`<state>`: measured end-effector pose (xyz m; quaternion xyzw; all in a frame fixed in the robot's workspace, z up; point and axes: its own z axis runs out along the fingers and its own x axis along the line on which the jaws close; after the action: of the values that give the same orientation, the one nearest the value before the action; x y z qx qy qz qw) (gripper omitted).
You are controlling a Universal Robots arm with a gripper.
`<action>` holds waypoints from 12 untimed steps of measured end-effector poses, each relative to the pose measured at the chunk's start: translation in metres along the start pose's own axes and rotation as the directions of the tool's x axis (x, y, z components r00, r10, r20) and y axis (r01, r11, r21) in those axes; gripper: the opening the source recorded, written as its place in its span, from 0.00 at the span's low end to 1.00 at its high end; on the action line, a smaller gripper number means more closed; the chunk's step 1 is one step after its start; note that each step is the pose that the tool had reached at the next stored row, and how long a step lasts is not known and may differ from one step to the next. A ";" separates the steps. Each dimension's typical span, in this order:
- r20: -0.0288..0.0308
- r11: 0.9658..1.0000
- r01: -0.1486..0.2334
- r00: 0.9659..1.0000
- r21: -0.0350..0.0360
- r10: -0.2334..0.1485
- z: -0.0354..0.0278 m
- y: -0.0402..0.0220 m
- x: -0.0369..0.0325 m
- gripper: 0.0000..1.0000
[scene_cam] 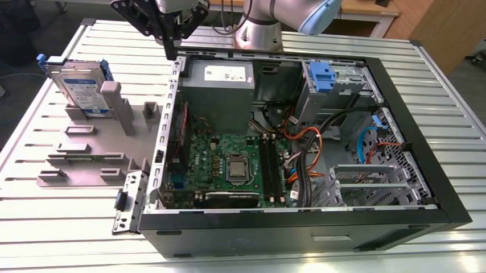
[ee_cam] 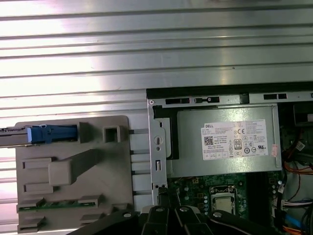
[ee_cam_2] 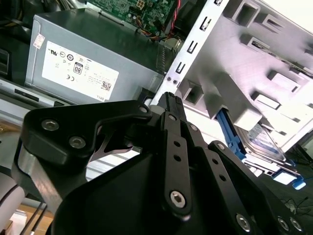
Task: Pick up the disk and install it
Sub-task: 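Reach for the disk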
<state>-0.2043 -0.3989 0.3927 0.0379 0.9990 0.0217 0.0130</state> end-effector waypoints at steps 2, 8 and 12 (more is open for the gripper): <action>0.000 1.000 0.000 1.000 0.000 0.000 0.0000 -0.0001 0.0011 0.11; 0.000 1.000 0.000 1.000 0.000 0.000 -0.0001 -0.0003 0.0044 0.11; 0.000 1.000 0.000 1.000 0.000 0.000 -0.0002 -0.0005 0.0068 0.11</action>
<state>-0.2112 -0.3989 0.3926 0.0379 0.9990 0.0217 0.0131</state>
